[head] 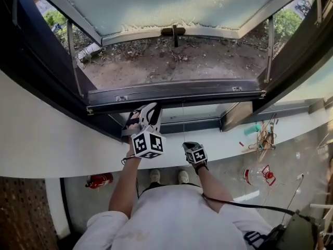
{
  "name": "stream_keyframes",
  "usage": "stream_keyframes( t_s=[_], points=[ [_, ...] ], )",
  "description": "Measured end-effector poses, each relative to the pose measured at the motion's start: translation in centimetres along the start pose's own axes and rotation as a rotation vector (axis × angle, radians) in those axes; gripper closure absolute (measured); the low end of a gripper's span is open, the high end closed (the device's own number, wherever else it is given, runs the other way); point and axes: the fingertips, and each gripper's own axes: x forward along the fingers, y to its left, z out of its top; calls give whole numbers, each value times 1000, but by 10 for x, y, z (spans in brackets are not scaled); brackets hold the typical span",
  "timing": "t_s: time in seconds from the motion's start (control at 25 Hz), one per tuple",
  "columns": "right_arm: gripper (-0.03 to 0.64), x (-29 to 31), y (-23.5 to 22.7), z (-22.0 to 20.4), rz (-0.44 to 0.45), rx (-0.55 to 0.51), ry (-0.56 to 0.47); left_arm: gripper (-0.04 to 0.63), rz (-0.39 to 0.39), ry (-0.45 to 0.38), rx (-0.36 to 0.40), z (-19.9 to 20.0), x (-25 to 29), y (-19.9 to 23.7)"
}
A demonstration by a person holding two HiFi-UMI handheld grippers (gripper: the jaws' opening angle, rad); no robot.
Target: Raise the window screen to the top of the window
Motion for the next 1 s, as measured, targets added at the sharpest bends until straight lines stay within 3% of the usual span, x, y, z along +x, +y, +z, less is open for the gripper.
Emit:
stream_keyframes(
  t_s=[0.16, 0.56, 1.0],
  points=[
    [614, -2, -3, 10, -19, -11, -25, 560, 37, -49, -78, 6, -7, 10],
    [614, -3, -1, 39, -15, -30, -92, 560, 50, -72, -164, 5, -22, 16],
    [614, -9, 2, 53, -10, -51, -132, 560, 51, -123, -444, -13, -31, 10]
  ],
)
